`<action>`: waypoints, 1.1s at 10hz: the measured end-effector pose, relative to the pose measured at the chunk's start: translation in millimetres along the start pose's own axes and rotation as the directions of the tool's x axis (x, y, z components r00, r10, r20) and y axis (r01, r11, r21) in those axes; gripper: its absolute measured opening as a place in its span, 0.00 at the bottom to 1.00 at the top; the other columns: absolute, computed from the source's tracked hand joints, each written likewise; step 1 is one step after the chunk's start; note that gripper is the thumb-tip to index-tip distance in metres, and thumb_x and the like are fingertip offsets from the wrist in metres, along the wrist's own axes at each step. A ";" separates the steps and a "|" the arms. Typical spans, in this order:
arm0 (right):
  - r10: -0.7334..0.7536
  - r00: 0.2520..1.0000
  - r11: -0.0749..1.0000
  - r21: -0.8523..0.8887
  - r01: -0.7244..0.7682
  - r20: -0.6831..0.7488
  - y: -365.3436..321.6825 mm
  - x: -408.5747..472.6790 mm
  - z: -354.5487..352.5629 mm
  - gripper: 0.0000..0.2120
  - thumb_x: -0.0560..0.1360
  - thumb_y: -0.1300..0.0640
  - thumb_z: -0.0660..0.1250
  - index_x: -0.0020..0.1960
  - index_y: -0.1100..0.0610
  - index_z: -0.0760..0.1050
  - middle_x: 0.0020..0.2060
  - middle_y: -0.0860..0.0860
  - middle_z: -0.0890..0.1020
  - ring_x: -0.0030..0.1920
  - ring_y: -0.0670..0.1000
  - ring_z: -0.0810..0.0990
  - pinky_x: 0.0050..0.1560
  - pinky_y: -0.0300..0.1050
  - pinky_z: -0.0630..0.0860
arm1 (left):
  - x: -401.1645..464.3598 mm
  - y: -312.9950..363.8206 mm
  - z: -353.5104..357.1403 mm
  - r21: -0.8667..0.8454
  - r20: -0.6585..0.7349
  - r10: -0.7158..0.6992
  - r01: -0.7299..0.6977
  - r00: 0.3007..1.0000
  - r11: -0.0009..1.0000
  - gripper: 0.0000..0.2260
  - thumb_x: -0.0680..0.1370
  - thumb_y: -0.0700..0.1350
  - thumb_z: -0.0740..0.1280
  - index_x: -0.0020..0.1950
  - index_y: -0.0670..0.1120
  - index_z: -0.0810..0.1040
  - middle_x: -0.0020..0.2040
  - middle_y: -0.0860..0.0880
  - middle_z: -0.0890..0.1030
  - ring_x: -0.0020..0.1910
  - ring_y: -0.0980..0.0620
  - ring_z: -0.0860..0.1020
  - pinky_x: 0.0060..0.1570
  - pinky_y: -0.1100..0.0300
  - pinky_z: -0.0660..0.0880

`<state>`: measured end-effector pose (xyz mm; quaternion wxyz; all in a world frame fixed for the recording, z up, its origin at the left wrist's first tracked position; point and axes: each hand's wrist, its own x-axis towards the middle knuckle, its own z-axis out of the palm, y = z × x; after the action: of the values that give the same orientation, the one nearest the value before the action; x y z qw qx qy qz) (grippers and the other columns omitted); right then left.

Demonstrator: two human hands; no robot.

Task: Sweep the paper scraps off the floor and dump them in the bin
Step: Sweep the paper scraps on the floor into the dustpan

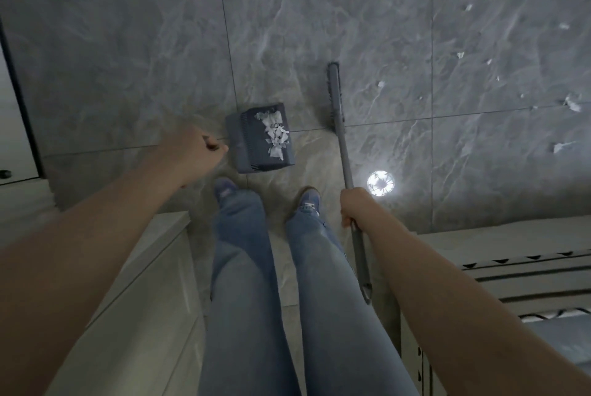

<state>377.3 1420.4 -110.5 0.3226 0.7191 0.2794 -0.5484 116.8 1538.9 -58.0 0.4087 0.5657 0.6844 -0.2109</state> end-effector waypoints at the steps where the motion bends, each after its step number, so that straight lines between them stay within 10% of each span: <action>1: -0.052 0.993 0.998 -0.013 0.054 0.105 -25.6 -1.4 6.0 0.09 0.77 0.60 0.66 0.52 0.65 0.78 0.36 0.57 0.80 0.33 0.52 0.76 0.33 0.38 0.77 | 0.8 -0.3 0.6 -0.040 0.016 0.019 -0.018 1.000 0.999 0.10 0.80 0.53 0.65 0.46 0.48 0.79 0.32 0.49 0.76 0.28 0.48 0.75 0.24 0.63 0.67; 3: -0.008 0.997 0.935 0.354 -0.020 0.079 -39.2 -18.8 47.0 0.15 0.80 0.54 0.57 0.34 0.54 0.64 0.28 0.53 0.71 0.12 0.44 0.68 0.13 0.31 0.63 | 5.5 -12.2 -31.8 -0.028 0.067 0.083 -0.081 0.994 0.996 0.13 0.81 0.52 0.64 0.52 0.44 0.82 0.33 0.51 0.74 0.28 0.51 0.73 0.25 0.62 0.65; 7: 0.120 0.993 0.806 0.584 -0.090 -0.012 -128.7 -16.6 -6.8 0.16 0.81 0.59 0.51 0.34 0.55 0.61 0.13 0.52 0.70 0.18 0.48 0.73 0.17 0.35 0.68 | 68.9 -78.9 -139.1 -0.143 0.099 0.021 -0.006 0.995 0.990 0.16 0.80 0.53 0.65 0.34 0.49 0.72 0.27 0.45 0.70 0.23 0.49 0.65 0.24 0.63 0.63; 8: 0.064 0.998 0.835 0.546 -0.064 0.020 -177.6 -10.2 0.6 0.16 0.80 0.61 0.51 0.33 0.58 0.63 0.26 0.56 0.73 0.34 0.55 0.70 0.48 0.49 0.77 | 85.1 -86.3 -145.3 -0.099 0.072 0.048 -0.041 0.996 0.994 0.15 0.81 0.52 0.64 0.35 0.49 0.72 0.26 0.45 0.71 0.21 0.48 0.67 0.24 0.64 0.64; 10: 0.003 0.998 0.889 0.456 -0.034 0.068 -232.6 -35.4 47.9 0.14 0.81 0.56 0.53 0.37 0.54 0.65 0.30 0.54 0.71 0.17 0.48 0.71 0.14 0.32 0.65 | 87.6 -81.5 -146.0 -0.027 0.074 0.143 -0.141 0.987 0.990 0.14 0.81 0.49 0.63 0.46 0.40 0.80 0.36 0.37 0.79 0.25 0.49 0.70 0.26 0.62 0.67; 11: 0.043 0.999 0.852 0.523 -0.037 0.000 -221.8 -42.0 64.4 0.14 0.80 0.51 0.55 0.53 0.58 0.75 0.34 0.56 0.74 0.25 0.52 0.72 0.18 0.34 0.68 | 91.2 -82.5 -146.2 -0.017 0.082 0.140 -0.139 0.987 0.990 0.14 0.81 0.49 0.63 0.38 0.45 0.75 0.32 0.42 0.75 0.24 0.49 0.70 0.25 0.62 0.67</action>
<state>160.3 1509.7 -117.0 0.1249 0.7884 0.1069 -0.5928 -10.6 1681.3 -60.8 0.4536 0.6008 0.6267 -0.2012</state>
